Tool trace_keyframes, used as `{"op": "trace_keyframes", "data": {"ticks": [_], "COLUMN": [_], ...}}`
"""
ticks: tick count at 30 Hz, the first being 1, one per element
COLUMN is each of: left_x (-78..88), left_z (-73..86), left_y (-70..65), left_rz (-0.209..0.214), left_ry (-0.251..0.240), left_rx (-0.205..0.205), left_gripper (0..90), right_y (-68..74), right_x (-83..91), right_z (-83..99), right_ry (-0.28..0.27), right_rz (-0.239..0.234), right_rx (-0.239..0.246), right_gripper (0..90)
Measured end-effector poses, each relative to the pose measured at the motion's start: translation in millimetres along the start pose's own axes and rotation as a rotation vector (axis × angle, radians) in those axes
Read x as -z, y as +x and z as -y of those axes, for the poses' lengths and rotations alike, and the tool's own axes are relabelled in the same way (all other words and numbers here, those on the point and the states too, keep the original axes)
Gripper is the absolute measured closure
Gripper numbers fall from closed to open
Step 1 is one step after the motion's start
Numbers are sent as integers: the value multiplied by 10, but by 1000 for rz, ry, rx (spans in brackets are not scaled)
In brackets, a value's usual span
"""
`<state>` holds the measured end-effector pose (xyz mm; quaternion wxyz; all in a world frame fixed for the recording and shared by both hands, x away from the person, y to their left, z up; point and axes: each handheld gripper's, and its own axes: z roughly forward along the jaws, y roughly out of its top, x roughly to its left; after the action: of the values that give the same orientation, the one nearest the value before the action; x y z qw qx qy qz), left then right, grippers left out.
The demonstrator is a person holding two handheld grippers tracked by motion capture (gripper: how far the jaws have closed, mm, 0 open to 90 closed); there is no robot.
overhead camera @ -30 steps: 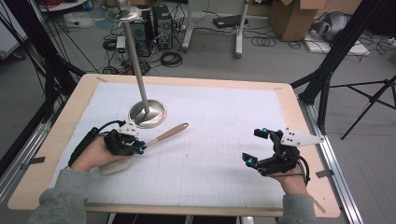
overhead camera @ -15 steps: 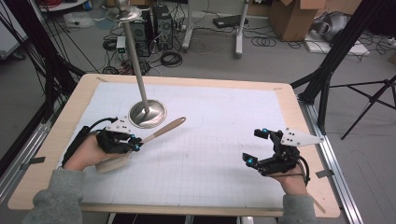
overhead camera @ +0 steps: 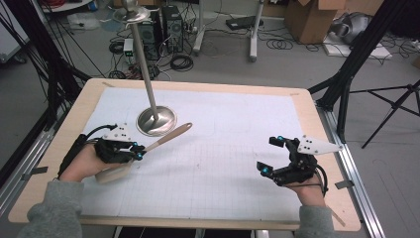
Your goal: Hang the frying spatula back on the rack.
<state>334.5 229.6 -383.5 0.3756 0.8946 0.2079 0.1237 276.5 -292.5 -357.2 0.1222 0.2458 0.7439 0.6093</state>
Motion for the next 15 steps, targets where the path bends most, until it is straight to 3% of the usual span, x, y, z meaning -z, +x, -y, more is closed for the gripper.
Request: {"op": "trace_keyframes", "data": {"ticks": [15], "left_x": [209], "left_z": [113], "left_y": [58], "left_rz": [-45], "left_ry": [-42], "left_rx": [28], "left_gripper": [773], "right_y": [-47], "right_x": [-72], "right_z": [-10], "right_ry": [-6], "right_rz": [-13], "right_rx": [9], "right_gripper": [12]}}
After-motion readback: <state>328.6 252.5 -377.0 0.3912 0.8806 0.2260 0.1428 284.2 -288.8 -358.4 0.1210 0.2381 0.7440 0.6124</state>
